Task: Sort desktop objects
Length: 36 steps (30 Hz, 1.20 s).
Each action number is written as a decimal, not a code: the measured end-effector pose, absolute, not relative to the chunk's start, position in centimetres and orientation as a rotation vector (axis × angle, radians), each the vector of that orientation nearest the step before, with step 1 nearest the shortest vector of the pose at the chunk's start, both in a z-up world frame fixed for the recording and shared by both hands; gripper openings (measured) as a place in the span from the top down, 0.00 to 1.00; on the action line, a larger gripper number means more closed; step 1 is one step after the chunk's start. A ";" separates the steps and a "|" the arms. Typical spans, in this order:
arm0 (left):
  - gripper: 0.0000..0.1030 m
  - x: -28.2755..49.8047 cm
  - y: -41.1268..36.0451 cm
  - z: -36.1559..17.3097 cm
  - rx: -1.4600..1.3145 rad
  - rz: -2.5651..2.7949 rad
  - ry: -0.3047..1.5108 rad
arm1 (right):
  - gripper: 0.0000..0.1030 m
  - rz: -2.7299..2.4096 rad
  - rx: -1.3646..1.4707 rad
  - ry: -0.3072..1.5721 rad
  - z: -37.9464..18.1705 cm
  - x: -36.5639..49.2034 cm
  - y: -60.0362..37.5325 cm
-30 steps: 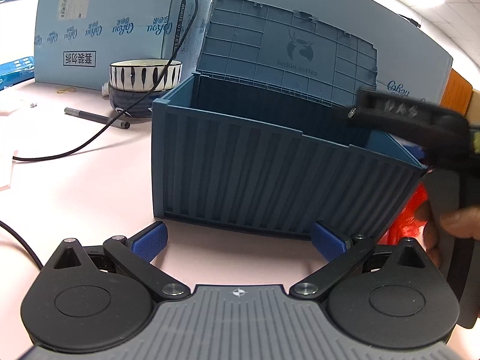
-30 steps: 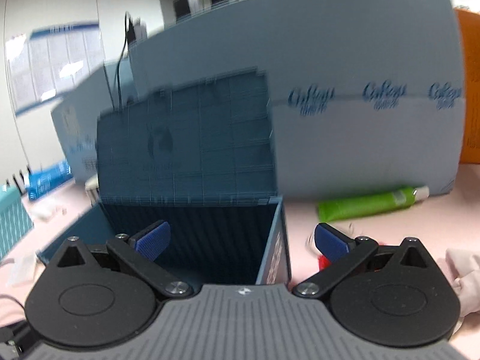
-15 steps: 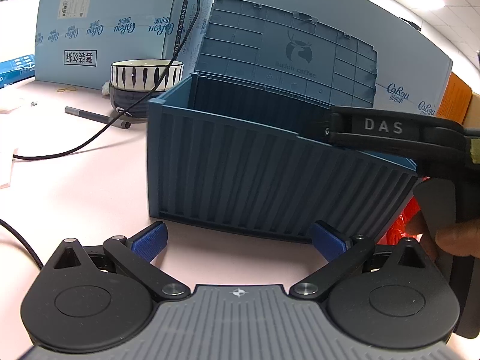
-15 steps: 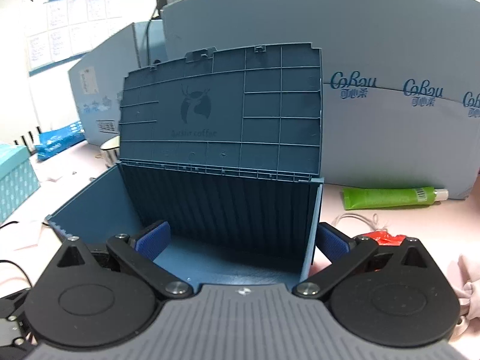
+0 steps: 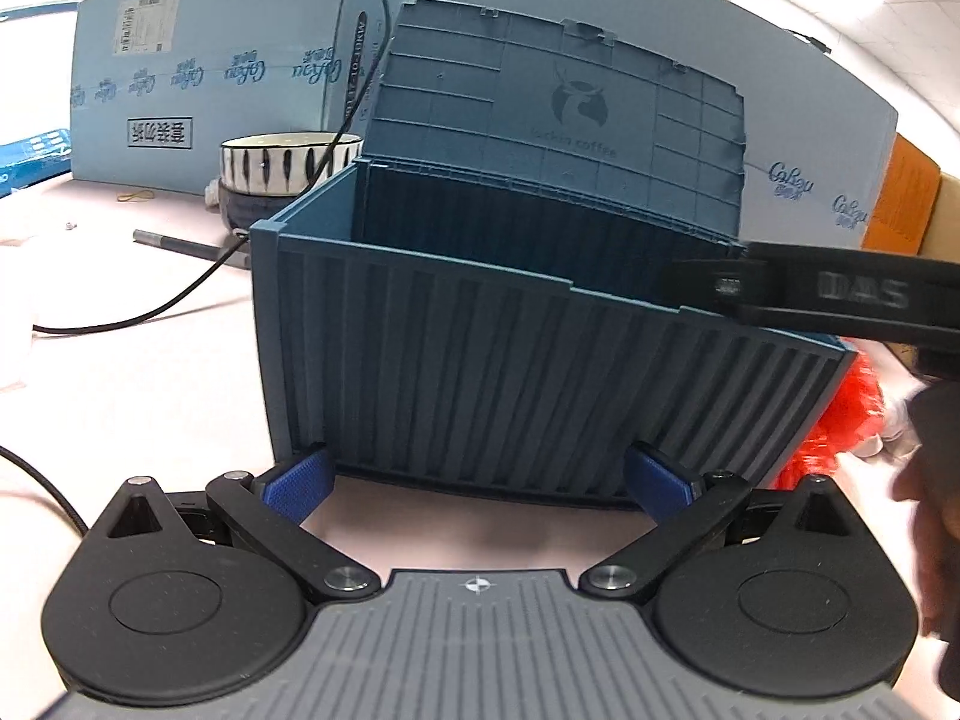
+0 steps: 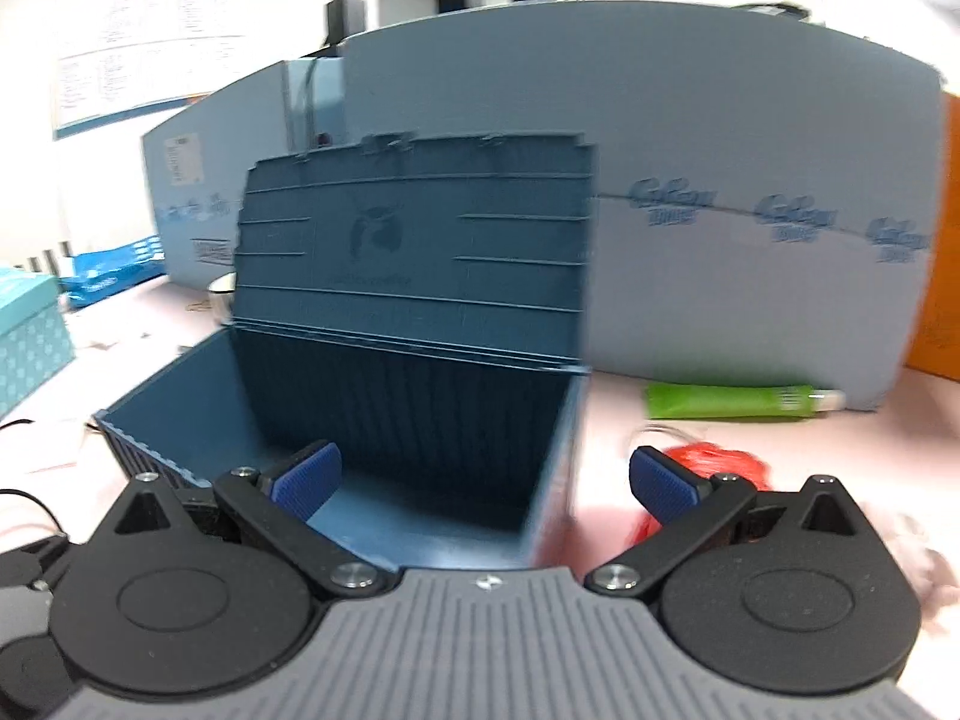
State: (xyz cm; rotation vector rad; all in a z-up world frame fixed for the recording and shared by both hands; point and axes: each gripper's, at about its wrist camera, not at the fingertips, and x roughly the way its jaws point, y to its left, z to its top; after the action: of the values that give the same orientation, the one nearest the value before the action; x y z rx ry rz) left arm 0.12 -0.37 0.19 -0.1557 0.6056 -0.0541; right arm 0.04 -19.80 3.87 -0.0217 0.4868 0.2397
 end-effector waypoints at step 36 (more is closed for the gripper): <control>0.00 -1.1 -0.6 0.2 -0.116 0.037 0.617 | 0.00 -0.141 -0.077 0.459 0.9 -8.1 -33.5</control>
State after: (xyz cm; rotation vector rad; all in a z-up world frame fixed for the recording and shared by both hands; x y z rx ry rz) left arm -1.10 -0.61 0.21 -0.1161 0.6173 0.0374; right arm -8.14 -33.48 0.92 -0.0770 0.4594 -0.1409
